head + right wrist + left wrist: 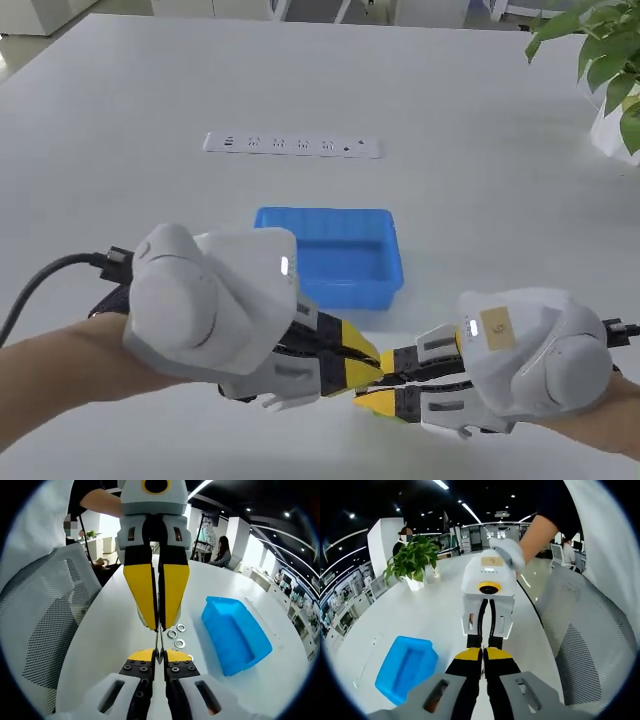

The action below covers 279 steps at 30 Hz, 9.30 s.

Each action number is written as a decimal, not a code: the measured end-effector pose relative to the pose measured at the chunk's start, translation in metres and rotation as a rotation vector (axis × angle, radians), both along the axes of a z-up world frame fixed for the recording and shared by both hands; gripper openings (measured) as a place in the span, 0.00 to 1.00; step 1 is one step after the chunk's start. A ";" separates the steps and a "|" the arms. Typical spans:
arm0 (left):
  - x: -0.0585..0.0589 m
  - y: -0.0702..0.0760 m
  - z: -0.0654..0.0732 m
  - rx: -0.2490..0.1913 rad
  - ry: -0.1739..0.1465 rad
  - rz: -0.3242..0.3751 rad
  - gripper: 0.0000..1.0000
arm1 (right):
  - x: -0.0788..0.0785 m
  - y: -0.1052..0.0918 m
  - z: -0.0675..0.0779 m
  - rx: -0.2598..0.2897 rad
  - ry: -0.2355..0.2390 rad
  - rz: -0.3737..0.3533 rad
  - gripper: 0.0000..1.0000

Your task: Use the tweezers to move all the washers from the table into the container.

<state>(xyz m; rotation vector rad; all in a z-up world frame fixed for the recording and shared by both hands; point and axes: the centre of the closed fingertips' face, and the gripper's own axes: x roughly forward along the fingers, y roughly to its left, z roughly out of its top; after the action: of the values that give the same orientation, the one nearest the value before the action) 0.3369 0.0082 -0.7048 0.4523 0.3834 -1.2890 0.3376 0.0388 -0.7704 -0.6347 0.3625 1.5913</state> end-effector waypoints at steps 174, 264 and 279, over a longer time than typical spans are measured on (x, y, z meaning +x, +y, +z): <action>0.025 0.027 -0.009 -0.039 0.144 0.112 0.07 | 0.019 0.033 -0.010 0.017 0.126 -0.001 0.10; 0.017 0.153 -0.011 -0.118 0.188 0.499 0.21 | 0.145 0.061 0.014 0.081 0.160 -0.126 0.10; 0.020 0.150 -0.004 -0.126 0.167 0.513 0.21 | 0.143 0.061 0.004 0.055 0.119 -0.097 0.10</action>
<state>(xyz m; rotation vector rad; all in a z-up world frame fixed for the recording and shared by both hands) 0.3573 0.1585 -0.7092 0.1232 0.5169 -0.8450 0.4806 0.1002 -0.7665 -0.4747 0.4304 1.5449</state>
